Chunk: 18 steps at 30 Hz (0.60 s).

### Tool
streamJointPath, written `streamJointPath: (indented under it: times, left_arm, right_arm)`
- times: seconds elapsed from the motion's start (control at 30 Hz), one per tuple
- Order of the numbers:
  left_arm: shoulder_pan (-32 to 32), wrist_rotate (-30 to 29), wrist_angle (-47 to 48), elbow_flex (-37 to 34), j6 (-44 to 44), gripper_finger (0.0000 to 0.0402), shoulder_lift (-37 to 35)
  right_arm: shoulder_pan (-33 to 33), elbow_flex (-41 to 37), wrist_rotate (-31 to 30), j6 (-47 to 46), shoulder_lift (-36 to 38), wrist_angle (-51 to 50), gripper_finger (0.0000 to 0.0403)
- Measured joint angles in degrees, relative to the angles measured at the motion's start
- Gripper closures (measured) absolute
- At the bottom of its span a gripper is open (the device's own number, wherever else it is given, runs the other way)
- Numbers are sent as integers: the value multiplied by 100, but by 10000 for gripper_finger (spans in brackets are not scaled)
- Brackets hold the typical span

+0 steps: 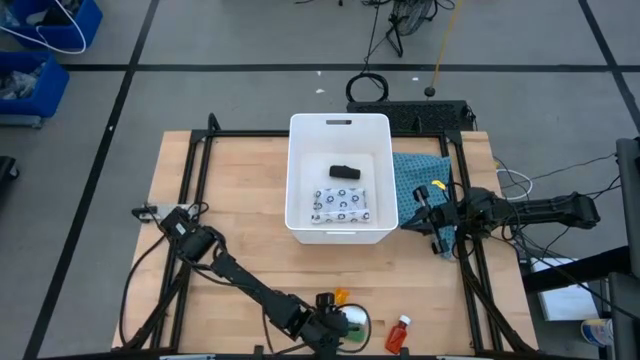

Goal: Pick & place medical supplies in basket/bin
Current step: Put the green bandage into the white bin

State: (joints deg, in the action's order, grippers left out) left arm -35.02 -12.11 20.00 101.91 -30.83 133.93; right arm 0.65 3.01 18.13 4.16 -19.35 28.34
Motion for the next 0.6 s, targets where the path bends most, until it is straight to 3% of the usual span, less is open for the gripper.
streamJointPath:
  times: [0.3, 0.4, 0.6]
  left_arm:
    - [92, 304, -14, -4, 31, 154, 116]
    - [127, 379, -12, -4, 48, 195, 100]
    - [235, 994, -9, -7, 291, 313, -6]
  right_arm:
    - [-1, 0, 0, 82, -21, 13, 403]
    - [-1, 0, -1, 95, -23, 11, 403]
    - [-1, 0, 0, 101, -24, 11, 403]
